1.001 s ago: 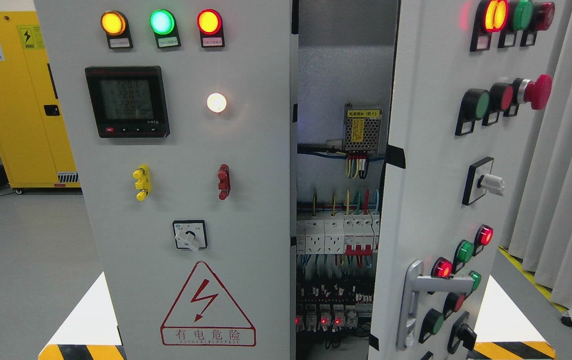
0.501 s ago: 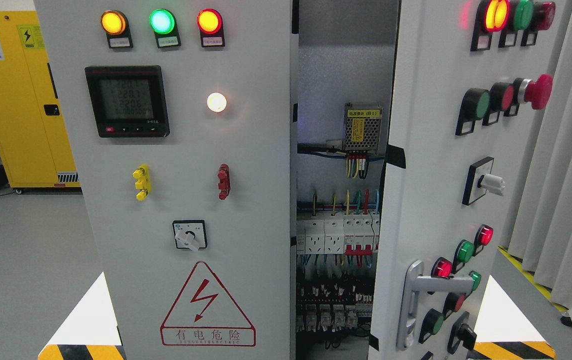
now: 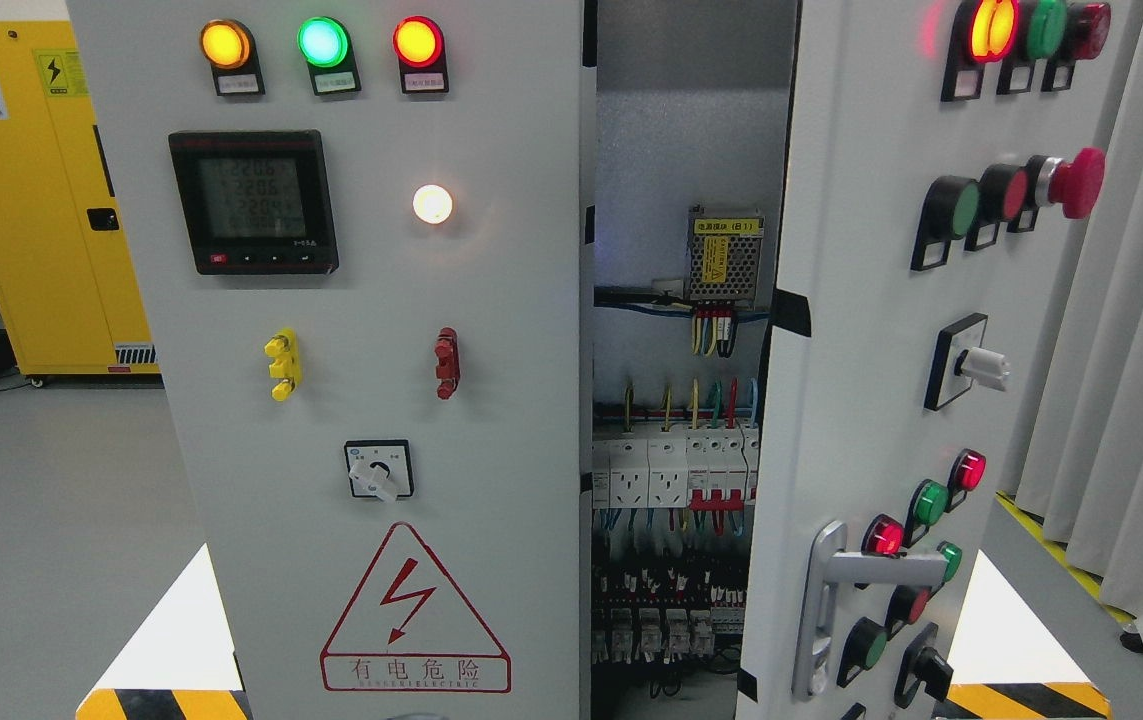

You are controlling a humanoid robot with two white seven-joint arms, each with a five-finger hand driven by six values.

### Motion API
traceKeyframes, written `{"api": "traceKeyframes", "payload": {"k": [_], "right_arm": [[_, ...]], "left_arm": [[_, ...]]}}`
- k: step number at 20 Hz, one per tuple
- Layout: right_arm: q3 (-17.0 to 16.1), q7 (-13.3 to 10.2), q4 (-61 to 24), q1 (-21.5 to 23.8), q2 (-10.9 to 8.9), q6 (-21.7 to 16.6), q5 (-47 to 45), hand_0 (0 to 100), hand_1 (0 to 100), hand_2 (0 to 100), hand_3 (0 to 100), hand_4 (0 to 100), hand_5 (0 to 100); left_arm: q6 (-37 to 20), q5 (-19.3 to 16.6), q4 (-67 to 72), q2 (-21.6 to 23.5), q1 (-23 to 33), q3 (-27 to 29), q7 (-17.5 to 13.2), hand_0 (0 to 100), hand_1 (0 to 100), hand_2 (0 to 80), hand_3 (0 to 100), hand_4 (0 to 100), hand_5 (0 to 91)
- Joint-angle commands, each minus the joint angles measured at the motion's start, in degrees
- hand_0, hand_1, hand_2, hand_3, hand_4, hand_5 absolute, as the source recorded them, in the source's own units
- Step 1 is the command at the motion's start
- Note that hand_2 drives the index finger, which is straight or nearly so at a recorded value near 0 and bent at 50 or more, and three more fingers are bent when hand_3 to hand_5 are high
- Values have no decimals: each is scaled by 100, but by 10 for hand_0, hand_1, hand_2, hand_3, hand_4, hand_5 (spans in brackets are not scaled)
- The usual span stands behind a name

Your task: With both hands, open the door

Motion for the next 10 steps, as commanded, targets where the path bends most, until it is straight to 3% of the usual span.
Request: {"api": "traceKeyframes", "payload": {"k": [1,7,10], "right_arm": [[1,-3,0,-61,-2,6,1,0,500,40,0,0,0],[-8,-3,-9,-61,16,6,1,0,500,40,0,0,0],[-17,-3,-8,-61,7,6,1,0,500,40,0,0,0]], "left_arm": [[394,230,-64,-554,-1205,-417,43,120,556,0,0,0,0],[938,204,639,-1125,-2541,-629,87,120,556,0,0,0,0],[1421,212,1227,-1538,-3200,-629,376,120,556,0,0,0,0]]}}
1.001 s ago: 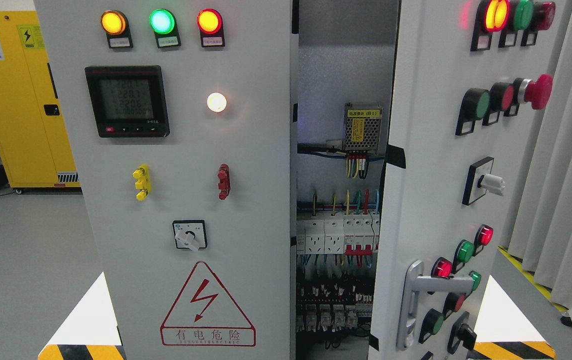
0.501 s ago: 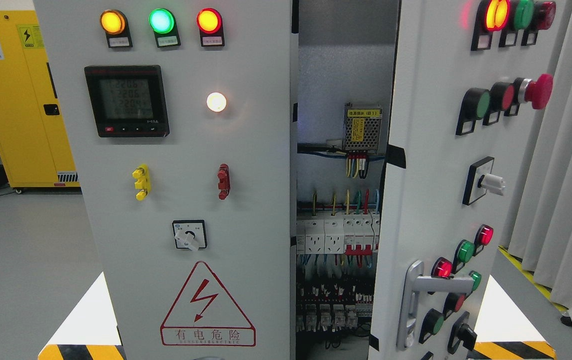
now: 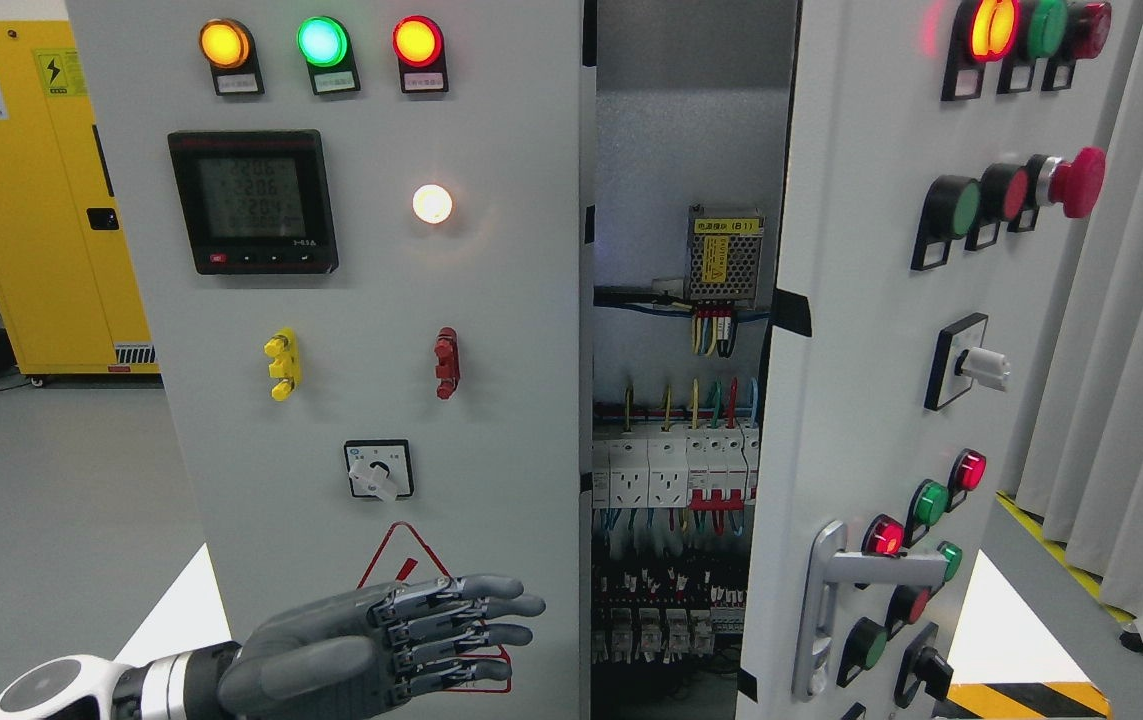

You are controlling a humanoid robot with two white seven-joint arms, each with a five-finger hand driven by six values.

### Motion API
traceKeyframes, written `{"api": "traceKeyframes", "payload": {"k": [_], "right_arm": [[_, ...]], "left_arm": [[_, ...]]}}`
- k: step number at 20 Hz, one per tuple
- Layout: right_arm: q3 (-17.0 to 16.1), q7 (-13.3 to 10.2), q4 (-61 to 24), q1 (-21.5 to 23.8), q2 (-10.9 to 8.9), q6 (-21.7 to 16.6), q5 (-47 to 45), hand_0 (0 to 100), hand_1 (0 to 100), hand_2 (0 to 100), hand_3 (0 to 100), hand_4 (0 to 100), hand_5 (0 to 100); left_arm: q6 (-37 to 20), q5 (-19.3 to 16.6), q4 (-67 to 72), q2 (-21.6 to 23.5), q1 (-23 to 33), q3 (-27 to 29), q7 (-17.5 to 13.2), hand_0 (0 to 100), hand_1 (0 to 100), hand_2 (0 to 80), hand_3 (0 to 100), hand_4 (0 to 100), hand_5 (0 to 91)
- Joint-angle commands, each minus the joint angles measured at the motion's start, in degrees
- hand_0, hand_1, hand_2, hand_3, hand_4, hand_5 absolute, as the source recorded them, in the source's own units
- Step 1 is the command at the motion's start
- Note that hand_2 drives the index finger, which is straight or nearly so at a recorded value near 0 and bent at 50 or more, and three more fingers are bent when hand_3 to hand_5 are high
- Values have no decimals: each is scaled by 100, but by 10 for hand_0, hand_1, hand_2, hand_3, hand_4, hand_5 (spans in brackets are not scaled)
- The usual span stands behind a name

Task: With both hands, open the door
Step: 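Reach the left hand into the gap between the cabinet doors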

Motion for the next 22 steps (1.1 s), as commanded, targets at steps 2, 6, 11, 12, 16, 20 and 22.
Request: {"api": "traceKeyframes", "payload": {"k": [2,6,11,12,16,20,22], "right_arm": [[-15,-2,-7,-70,-25,3,1,0,500,40,0,0,0],[-15,-2,-7,-61,-8,3,1,0,500,40,0,0,0],[-15,-2,-7,-61,1,3,1,0,500,40,0,0,0],[-15,-2,-7,-61,10,3,1,0,500,40,0,0,0],[-15,-2,-7,-61,10,3,1,0,500,40,0,0,0],[-15,6,-7,-61,-8,3,1,0,500,40,0,0,0],[-15,-2,-7,-61,-8,3,1,0,500,40,0,0,0]], "left_arm": [[521,38,1095,-1164,-1463,-272,332,120,556,0,0,0,0],[661,64,1279,-1437,-1744,-421,323,120,556,0,0,0,0],[837,125,2228,-1797,-2535,-536,315,120,556,0,0,0,0],[846,230,2325,-1859,-2623,-553,315,120,556,0,0,0,0],[1118,293,2379,-2123,-2703,-624,315,120,556,0,0,0,0],[1136,284,2458,-2412,-2844,-738,323,120,556,0,0,0,0],[1136,258,2580,-2562,-2958,-825,315,120,556,0,0,0,0]]}}
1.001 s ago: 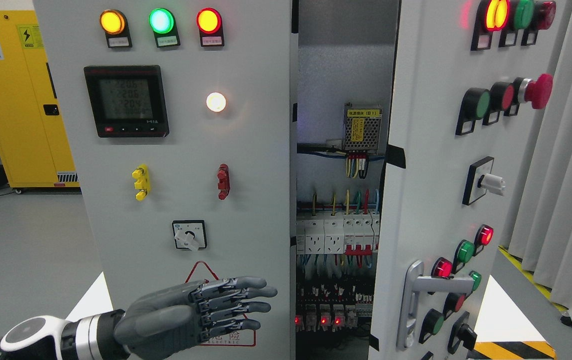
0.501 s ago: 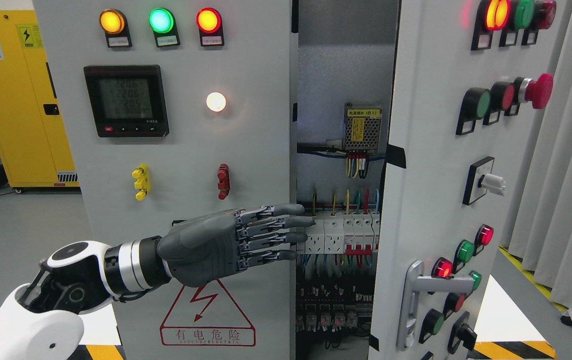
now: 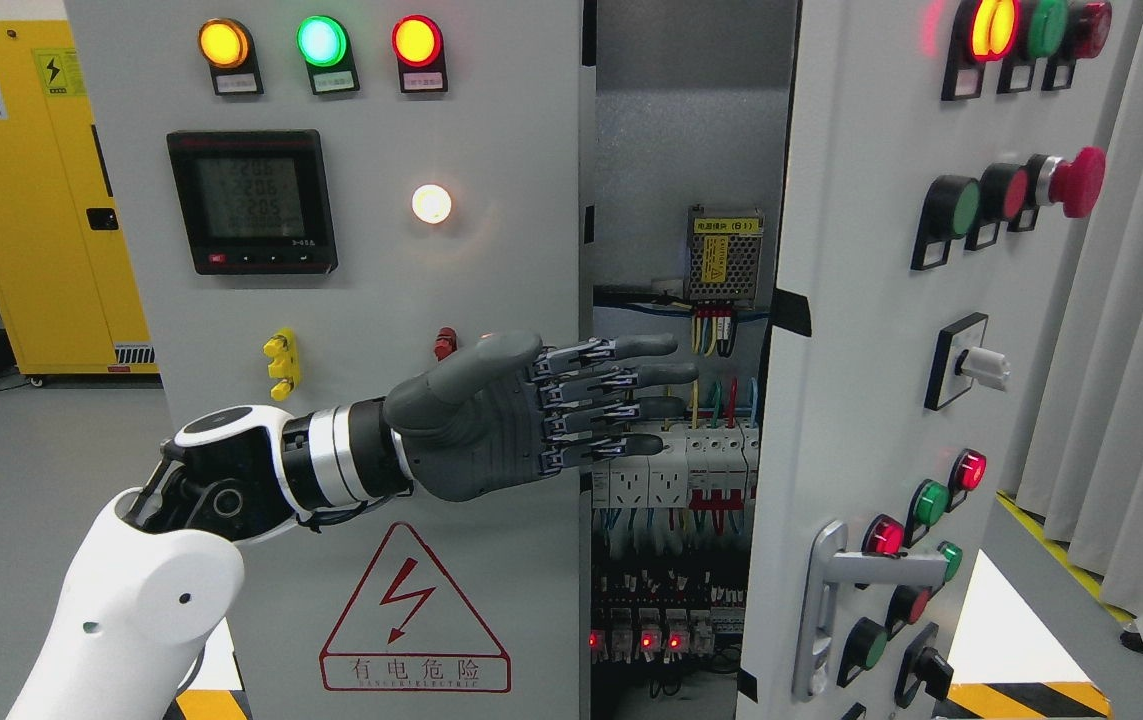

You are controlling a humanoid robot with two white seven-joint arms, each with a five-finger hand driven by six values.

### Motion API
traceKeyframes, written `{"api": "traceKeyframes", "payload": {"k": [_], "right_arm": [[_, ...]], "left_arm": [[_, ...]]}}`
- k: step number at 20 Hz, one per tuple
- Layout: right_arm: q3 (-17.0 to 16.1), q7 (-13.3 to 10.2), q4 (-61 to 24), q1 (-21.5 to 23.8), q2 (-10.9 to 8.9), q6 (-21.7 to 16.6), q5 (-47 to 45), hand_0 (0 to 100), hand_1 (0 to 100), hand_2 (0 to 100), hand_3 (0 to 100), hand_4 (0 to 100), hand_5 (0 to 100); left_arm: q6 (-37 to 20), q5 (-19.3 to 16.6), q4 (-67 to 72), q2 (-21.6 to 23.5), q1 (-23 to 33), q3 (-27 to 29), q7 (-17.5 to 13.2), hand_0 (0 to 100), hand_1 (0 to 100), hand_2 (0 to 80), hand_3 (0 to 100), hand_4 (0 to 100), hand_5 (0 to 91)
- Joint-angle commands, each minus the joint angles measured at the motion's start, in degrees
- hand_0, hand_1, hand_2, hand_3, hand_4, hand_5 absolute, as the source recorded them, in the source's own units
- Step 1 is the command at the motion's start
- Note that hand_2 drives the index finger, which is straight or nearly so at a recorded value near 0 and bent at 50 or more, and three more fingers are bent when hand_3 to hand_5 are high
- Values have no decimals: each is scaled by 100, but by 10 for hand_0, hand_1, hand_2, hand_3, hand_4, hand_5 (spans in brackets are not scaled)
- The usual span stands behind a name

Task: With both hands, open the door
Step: 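Reach the left hand into the gap between the cabinet doors, then push the door nearest the right arm outward with the left hand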

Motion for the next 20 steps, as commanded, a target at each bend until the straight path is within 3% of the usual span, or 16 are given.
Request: {"api": "traceKeyframes", "payload": {"k": [1,9,20], "right_arm": [[0,4,-2,-62,-7,2,1,0,500,40,0,0,0],[0,4,-2,-62,-7,2,1,0,500,40,0,0,0],[0,4,-2,-62,-25,2,1,0,500,40,0,0,0]], "left_arm": [[9,-2,772,-874,-391,-298,2,120,556,0,0,0,0],[9,-81,905,-1419,-594,-395,2,120,556,0,0,0,0],[17,-99,905,-1639,-655,-448,-24,120,556,0,0,0,0]]}}
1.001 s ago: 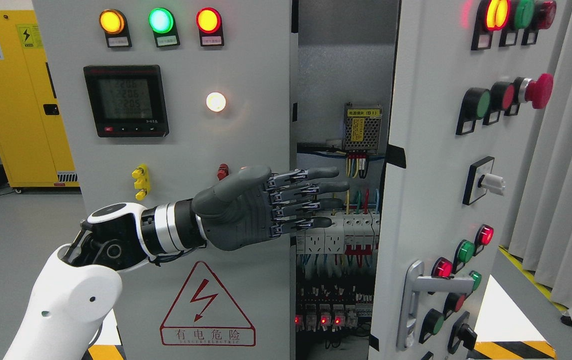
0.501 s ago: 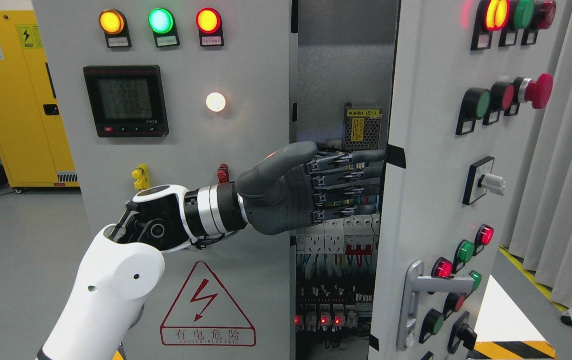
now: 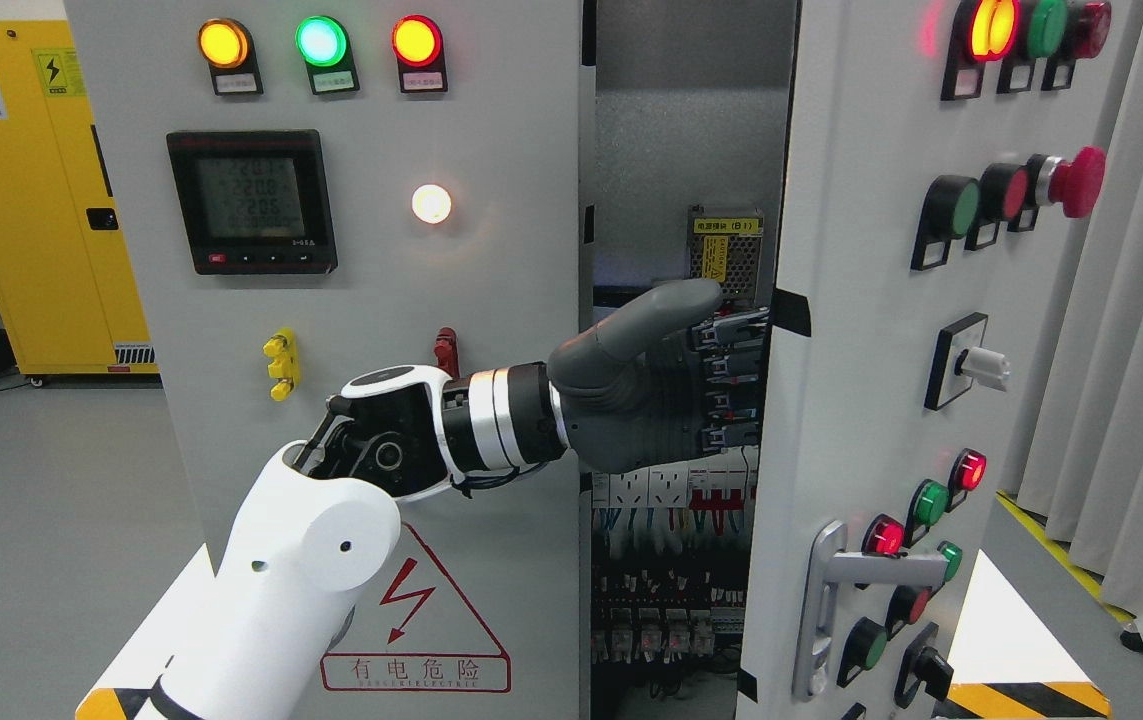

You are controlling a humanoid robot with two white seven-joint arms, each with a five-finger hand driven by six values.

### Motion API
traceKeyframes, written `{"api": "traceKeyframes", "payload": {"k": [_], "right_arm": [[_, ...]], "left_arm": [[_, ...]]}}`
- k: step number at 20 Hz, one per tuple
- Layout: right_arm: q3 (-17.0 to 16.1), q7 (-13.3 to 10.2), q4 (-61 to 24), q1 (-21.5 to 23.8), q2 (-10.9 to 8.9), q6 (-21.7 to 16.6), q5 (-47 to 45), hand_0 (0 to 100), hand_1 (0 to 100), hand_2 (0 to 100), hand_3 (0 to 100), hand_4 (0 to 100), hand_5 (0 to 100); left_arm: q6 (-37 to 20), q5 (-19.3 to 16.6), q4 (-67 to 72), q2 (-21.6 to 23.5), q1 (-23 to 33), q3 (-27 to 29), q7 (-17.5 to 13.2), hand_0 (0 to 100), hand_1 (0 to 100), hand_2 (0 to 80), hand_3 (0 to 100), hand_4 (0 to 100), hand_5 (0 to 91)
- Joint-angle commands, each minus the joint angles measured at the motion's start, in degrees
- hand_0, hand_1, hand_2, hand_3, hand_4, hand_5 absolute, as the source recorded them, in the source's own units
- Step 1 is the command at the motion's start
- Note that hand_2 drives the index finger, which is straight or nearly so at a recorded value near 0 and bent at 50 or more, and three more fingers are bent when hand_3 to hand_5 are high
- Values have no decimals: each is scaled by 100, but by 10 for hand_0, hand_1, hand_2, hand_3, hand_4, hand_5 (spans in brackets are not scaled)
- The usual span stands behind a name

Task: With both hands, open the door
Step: 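Push the door nearest the right arm outward with the left hand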

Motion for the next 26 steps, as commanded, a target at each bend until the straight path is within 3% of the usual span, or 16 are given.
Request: {"api": "traceKeyframes", "payload": {"k": [1,13,16,26], "right_arm": [[1,2,-4,-62,-6,2,1,0,500,40,0,0,0],[-8,2,-4,-62,3,2,1,0,500,40,0,0,0],[-8,2,-4,-62,3,2,1,0,500,40,0,0,0],[-8,2,5,-62,3,2,1,0,500,40,0,0,0]], "left_arm": [[9,-18,156,-474,-76,-127,-12,120,556,0,0,0,0],[88,-27,156,-1071,-217,-347,-21,120,556,0,0,0,0],[97,-184,138,-1265,-261,-347,-4,120,556,0,0,0,0],[27,-238,121,-1283,-392,-593,128,120,556,0,0,0,0]]}}
